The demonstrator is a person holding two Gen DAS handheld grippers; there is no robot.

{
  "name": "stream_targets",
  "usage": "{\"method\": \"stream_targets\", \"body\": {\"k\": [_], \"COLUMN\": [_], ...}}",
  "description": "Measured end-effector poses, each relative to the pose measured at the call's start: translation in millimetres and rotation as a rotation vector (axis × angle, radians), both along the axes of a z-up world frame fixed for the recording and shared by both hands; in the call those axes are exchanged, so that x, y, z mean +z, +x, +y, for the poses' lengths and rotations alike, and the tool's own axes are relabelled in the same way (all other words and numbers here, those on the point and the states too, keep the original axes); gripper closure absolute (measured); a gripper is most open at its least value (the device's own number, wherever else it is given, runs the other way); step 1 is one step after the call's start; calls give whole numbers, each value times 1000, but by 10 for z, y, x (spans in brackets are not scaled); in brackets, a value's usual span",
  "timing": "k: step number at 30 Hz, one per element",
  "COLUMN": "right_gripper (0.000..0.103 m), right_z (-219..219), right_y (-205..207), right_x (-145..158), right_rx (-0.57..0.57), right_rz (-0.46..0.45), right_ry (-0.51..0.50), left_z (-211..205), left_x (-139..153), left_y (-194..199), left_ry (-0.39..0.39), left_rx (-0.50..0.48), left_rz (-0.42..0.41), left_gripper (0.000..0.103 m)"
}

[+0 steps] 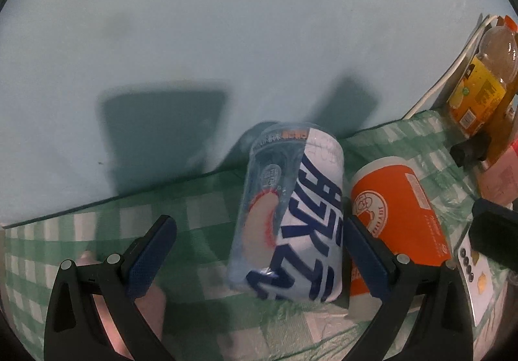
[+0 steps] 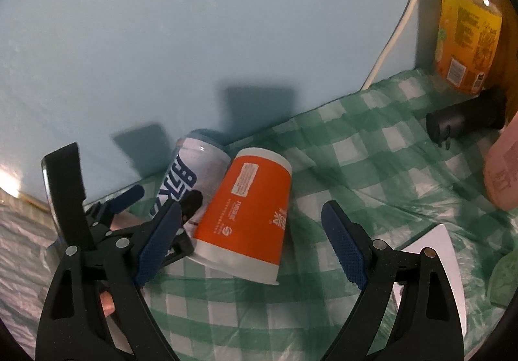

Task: Flip cup upside down
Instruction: 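Move the left tool to the clear printed plastic cup and close on it, then lift the clear plastic cup with the left tool and carry it toward the right tool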

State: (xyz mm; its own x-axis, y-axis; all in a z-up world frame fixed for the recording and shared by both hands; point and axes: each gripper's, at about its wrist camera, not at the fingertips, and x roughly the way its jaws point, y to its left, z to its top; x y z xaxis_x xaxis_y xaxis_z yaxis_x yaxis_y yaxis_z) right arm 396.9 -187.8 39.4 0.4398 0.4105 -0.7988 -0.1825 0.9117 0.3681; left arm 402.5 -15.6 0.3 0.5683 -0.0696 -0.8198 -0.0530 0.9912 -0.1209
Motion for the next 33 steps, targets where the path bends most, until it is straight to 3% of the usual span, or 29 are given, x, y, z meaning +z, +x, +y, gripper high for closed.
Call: {"method": "stream_targets", "body": {"k": [6, 8, 10, 12, 20, 33], "right_gripper": [14, 14, 14, 14, 14, 14], "right_z": [-37, -48, -38, -33, -37, -38], "right_y": [60, 73, 72, 60, -33, -708], "right_x": [-116, -134, -140, -137, -78, 254], "right_rx": [-23, -29, -27, -26, -19, 40], "right_rz": [21, 31, 33, 30, -2, -108], "right_ry": [16, 20, 22, 22, 27, 36], "left_z": [37, 37, 59, 57, 15, -69], "left_x": [-28, -44, -71, -83, 49, 446], "left_y": [59, 89, 101, 92, -35, -892], "left_ry": [-37, -58, -95, -84, 24, 53], "left_rx": [-15, -13, -12, -8, 7, -102], "left_rz": [16, 19, 35, 39, -3, -34], "left_gripper": [2, 12, 31, 35, 38, 38]}}
